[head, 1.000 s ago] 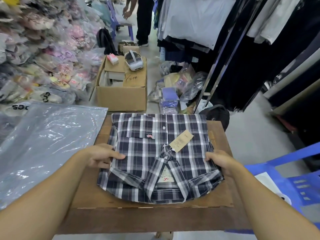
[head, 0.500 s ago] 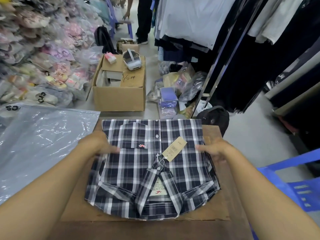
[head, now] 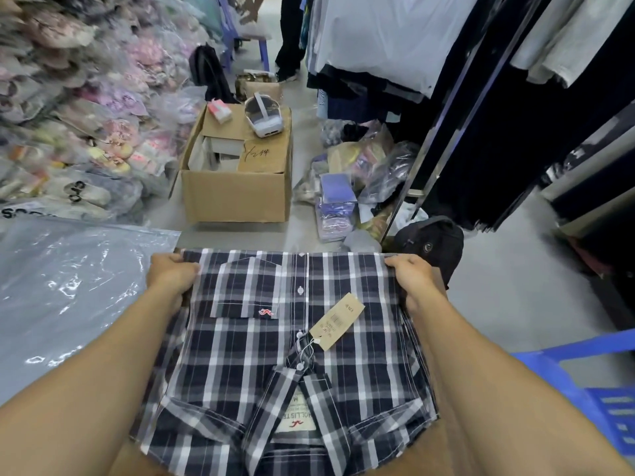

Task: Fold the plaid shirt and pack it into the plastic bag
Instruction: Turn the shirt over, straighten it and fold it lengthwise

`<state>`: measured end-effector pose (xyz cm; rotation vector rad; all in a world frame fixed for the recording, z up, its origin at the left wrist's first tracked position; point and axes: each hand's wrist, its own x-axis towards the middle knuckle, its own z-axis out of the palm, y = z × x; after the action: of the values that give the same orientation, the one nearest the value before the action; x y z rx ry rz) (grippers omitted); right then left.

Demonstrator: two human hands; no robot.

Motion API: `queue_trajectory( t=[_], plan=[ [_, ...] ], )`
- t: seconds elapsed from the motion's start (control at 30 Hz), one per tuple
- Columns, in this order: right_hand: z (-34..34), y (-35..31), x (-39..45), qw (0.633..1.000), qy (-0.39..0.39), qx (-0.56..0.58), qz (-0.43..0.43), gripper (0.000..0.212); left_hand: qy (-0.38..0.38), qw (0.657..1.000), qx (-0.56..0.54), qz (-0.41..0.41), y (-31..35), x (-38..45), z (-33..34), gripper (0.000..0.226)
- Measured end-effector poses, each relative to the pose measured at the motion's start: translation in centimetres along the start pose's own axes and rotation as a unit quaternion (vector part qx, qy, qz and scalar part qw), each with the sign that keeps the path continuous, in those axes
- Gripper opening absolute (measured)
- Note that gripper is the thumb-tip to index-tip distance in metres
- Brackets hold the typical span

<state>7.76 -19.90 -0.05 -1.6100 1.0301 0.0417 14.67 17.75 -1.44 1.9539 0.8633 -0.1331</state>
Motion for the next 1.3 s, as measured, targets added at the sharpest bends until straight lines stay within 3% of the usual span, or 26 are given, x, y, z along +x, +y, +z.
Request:
queue_trajectory(
  t=[0.17, 0.23, 0.3, 0.37, 0.43, 0.5, 0.57, 0.6, 0.77, 0.9, 0.93, 1.1, 1.3],
  plan=[
    [-0.2, 0.5, 0.7, 0.995, -0.093, 0.014, -0.030, 0.054, 0.007, 0.999, -0.037, 0.006, -0.9, 1.1, 0.5, 0.023],
    [-0.1, 0.4, 0.4, 0.994, -0.107, 0.000, -0.039, 0.058, 0.049, 0.996, 0.073, 0.025, -1.1, 0.5, 0.8, 0.018],
    [-0.1, 0.3, 0.2, 0.995, -0.080, -0.015, -0.051, 0.056, 0.084, 0.965, 0.219, 0.118, -0.5, -1.8, 1.2, 0.026],
    [-0.4, 0.3, -0.4, 0.992, -0.040, -0.089, -0.075, 0.057, 0.022, 0.925, 0.261, 0.276, 0.4, -5.0, 1.9, 0.049],
    [-1.3, 0.3, -1.3, 0.975, -0.020, -0.205, -0.081, 0.068, -0.179, 0.864, 0.276, 0.381, 1.3, -8.3, 2.7, 0.086],
    [-2.6, 0.3, -2.4, 0.964, -0.052, -0.257, -0.054, 0.063, -0.346, 0.767, 0.364, 0.400, 1.2, -10.5, 4.0, 0.126],
    [-3.9, 0.6, -3.2, 0.963, -0.117, -0.241, 0.002, 0.065, -0.381, 0.688, 0.468, 0.403, -0.1, -11.4, 5.5, 0.148],
    [-4.3, 1.1, -3.4, 0.960, -0.149, -0.235, 0.030, 0.071, -0.378, 0.670, 0.497, 0.401, -0.8, -11.7, 6.1, 0.153],
    [-6.1, 4.1, -3.9, 0.957, -0.202, -0.202, 0.051, 0.076, -0.379, 0.640, 0.530, 0.407, -3.6, -12.6, 7.7, 0.160],
    [-7.8, 6.0, -5.5, 0.942, -0.251, -0.213, 0.059, 0.110, -0.383, 0.628, 0.523, 0.431, -4.6, -13.2, 7.2, 0.159],
    [-8.2, 6.4, -5.8, 0.940, -0.257, -0.215, 0.058, 0.110, -0.384, 0.628, 0.520, 0.432, -4.8, -13.3, 7.2, 0.160],
    [-9.4, 7.5, -7.8, 0.947, -0.261, -0.176, 0.058, 0.080, -0.404, 0.622, 0.503, 0.444, -4.3, -13.6, 6.2, 0.161],
    [-8.7, 4.9, -11.2, 0.955, -0.269, -0.122, 0.004, 0.063, -0.383, 0.600, 0.531, 0.460, -5.4, -13.7, 4.9, 0.158]
  ],
)
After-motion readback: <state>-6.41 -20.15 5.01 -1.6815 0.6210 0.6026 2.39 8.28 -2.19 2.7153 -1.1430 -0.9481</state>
